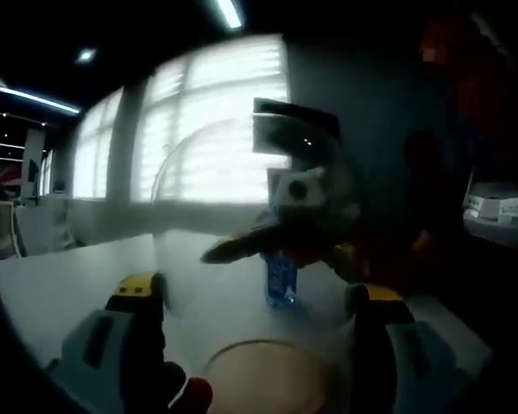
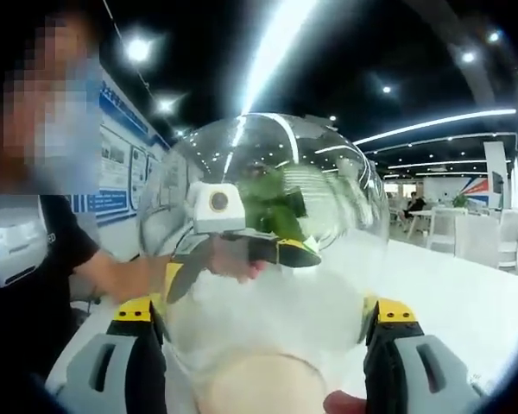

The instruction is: Open the cover put in the Mizone put the cover back on

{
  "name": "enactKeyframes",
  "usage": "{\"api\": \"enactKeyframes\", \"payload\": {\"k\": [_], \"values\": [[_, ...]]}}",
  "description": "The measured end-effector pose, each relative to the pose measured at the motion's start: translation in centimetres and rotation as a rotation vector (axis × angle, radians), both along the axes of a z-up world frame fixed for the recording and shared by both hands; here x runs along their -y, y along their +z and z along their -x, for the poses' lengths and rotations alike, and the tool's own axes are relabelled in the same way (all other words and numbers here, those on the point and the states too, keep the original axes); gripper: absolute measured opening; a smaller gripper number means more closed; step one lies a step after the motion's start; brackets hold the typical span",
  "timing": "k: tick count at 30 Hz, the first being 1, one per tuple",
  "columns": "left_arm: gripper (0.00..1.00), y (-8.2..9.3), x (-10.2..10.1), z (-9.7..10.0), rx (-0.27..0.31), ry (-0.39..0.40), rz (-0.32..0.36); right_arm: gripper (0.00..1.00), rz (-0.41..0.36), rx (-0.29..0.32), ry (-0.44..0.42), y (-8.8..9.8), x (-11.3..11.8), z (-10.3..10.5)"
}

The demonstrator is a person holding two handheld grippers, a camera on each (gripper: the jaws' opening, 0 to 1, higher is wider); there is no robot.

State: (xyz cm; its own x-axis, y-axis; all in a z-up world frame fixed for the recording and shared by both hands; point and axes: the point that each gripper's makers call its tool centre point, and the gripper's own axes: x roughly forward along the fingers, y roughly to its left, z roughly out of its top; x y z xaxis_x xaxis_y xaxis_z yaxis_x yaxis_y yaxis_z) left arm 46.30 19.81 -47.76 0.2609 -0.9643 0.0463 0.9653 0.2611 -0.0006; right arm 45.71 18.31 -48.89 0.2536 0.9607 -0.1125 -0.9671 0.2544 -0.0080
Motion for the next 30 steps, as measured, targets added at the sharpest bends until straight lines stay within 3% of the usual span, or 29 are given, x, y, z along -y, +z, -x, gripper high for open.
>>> {"api": "enactKeyframes", "payload": {"k": [12,30], "values": [[0.78,-0.01,-0.11,-0.24,0.015,-0.019,0.006,0.9,-0.013,0.0,-0.002,-0.04,0.1,0.11],[0.79,0.47,0.0,-0.31,-0.03,-0.052,0.057,0.9,-0.021,-0.002,0.003,0.06,-0.18,0.09]]}}
